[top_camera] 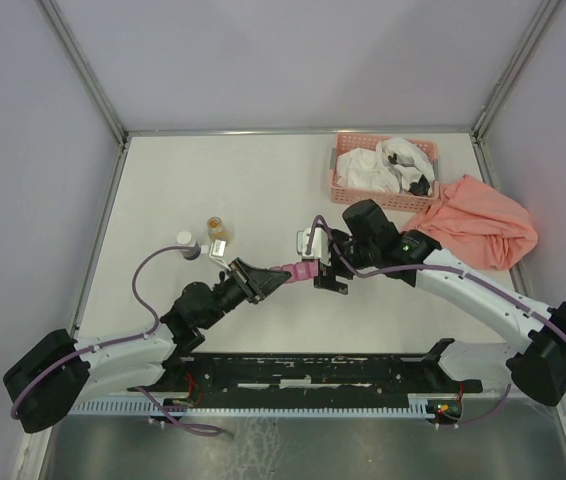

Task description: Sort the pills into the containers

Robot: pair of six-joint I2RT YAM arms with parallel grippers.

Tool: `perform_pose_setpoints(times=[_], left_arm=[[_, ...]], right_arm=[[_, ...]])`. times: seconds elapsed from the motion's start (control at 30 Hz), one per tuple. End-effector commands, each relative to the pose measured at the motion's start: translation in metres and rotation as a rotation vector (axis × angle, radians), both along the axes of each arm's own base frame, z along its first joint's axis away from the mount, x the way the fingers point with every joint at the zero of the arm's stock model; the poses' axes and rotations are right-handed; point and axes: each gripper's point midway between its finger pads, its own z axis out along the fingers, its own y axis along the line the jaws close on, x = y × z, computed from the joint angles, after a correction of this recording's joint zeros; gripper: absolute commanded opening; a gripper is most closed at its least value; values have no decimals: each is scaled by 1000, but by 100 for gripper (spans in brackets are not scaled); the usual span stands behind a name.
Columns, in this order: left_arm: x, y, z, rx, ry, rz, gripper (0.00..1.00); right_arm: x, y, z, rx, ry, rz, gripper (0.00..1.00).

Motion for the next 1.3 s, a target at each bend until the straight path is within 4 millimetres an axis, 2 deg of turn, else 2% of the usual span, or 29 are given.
perform_pose_setpoints(times=[0.0,0.4,0.67,0.93,1.13,1.27], left_arm=[[0,-2,12,-45,-7,-5,3],[0,-5,2,20,-20,-19,3],[-2,-10,-3,69,-40,-49,3],[-9,-14,3,73,-107,-97,3],[-13,-17,8,64,-138,-121,3],[-14,-18,10,61,-161,-131,3]], right_arm=[[16,5,27,72,-59,-76,87],[21,-10,54,152,8,-132,73],[32,-16,62,195,56,-214,67],[44,-14,45,176,129,-292,61],[47,-11,21,111,205,-312,53],[43,-7,4,65,279,-293,47]])
